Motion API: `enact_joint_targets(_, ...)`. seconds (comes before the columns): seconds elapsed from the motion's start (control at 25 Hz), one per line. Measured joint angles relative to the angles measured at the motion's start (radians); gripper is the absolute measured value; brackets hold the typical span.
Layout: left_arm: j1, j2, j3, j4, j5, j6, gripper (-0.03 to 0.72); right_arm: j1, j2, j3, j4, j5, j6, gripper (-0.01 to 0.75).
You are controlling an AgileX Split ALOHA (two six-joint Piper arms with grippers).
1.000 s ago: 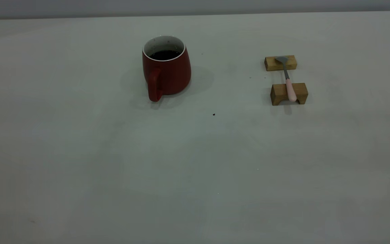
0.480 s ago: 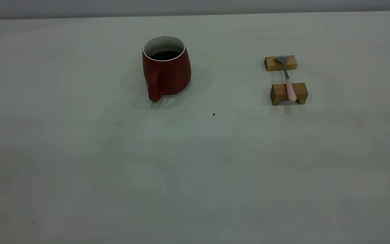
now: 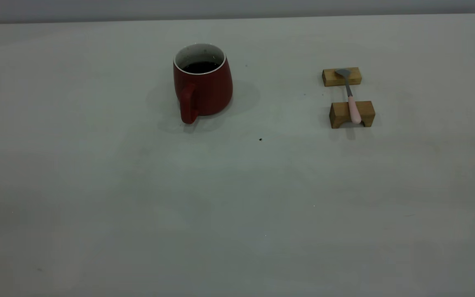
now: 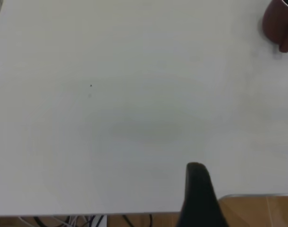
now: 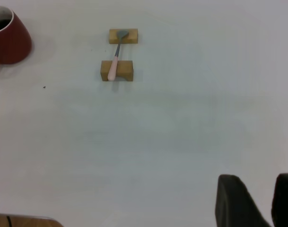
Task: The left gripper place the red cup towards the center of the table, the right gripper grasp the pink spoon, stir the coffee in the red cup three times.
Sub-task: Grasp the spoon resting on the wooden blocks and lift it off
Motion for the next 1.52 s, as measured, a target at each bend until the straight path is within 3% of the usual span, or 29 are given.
enact_joint_targets(1.16,0.0,0.0,0.0,-0.022,0.0,0.032,0.569,0.0,0.0,0.0,0.002,0.0,0.008,0.243)
enact_joint_targets(1.32,0.0,0.0,0.0,-0.022,0.0,0.032,0.569,0.0,0.041,-0.022,-0.007,-0.005,0.019,0.326)
enact_joint_targets(1.52,0.0,0.0,0.0,-0.022,0.0,0.033,0.569,0.0,0.256,-0.09,-0.042,-0.056,0.04,0.57)
